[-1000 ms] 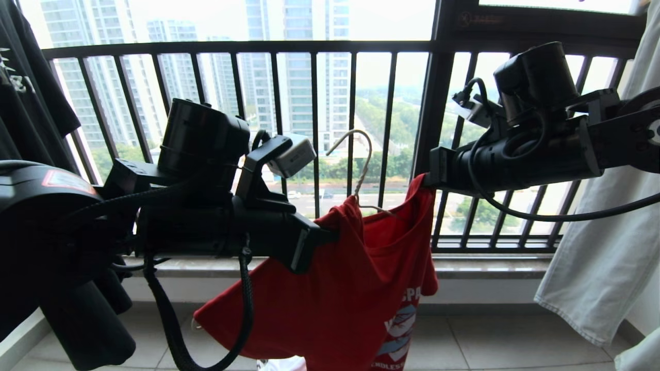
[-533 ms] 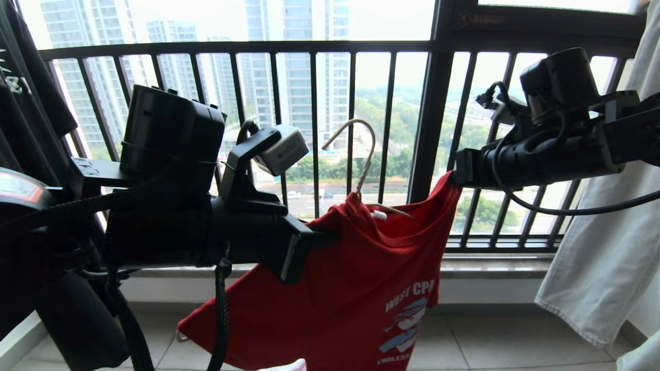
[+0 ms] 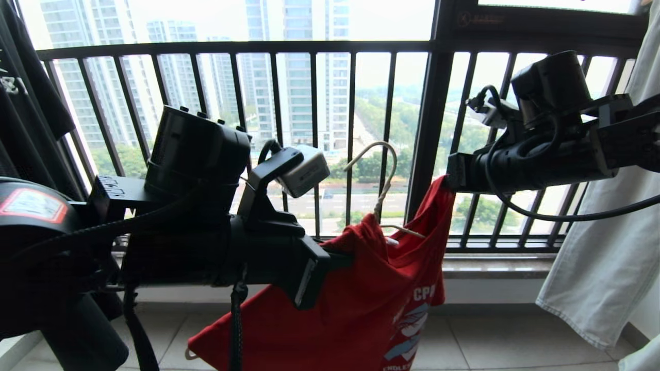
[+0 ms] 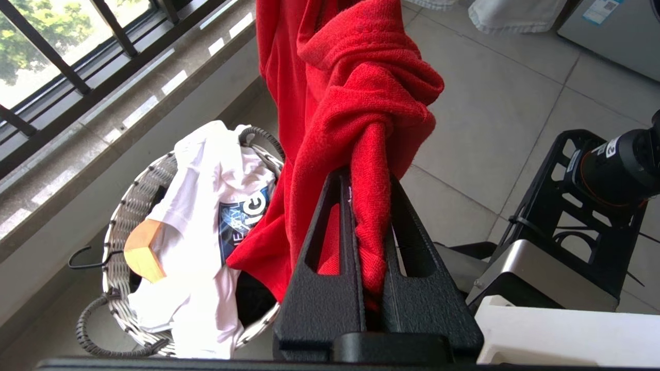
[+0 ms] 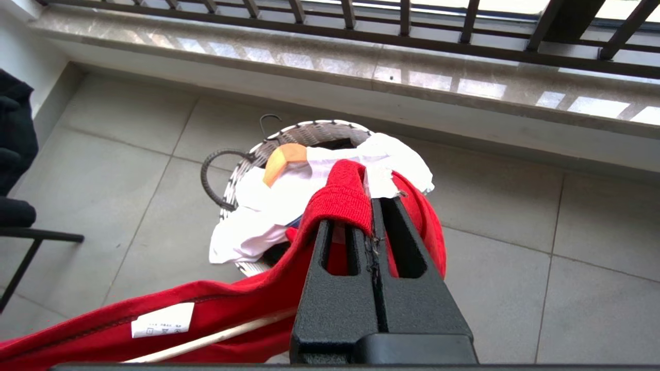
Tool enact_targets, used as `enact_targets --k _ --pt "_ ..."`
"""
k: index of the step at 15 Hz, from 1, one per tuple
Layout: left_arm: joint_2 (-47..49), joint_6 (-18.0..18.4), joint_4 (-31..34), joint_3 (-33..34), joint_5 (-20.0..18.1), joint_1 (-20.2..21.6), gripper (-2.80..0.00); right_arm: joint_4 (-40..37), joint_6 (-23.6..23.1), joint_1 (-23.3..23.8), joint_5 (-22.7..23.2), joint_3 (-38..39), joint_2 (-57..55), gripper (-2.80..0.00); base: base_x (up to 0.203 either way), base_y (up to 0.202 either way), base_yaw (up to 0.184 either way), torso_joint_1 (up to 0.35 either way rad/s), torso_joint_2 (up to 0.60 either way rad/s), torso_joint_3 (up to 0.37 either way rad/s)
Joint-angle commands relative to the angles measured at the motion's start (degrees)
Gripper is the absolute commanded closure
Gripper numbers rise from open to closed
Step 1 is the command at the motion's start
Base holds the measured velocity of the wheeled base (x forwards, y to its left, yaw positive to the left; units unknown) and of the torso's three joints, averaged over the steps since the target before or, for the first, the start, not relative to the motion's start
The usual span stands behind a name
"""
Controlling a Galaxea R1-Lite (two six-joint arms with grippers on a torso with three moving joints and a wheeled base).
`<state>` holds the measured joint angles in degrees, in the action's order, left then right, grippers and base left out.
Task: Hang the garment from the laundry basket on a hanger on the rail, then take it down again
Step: Hang the clothes on the clothes rack
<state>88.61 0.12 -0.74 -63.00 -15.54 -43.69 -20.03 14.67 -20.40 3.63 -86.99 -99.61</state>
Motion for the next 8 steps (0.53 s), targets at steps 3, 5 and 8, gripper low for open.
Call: enact_targets --k 3,5,8 --pt "4.83 -0.01 -0.5 -0.45 0.85 -0.11 0.0 0.14 0.26 -4.86 -1.04 1.82 0.73 0.0 0.0 0.0 0.0 0.0 0.0 0.0" --pt "6.93 0.21 -0.58 -1.49 4.9 0.03 0.0 0.17 0.28 -6.18 -2.24 2.31 1.84 0.0 0.0 0.0 0.0 0.0 0.0 0.0" --pt "7.81 0.04 -0.58 -1.86 5.98 0.19 0.0 0.21 1.45 -8.76 -2.31 2.95 3.38 0.0 0.0 0.0 0.0 0.0 0.0 0.0"
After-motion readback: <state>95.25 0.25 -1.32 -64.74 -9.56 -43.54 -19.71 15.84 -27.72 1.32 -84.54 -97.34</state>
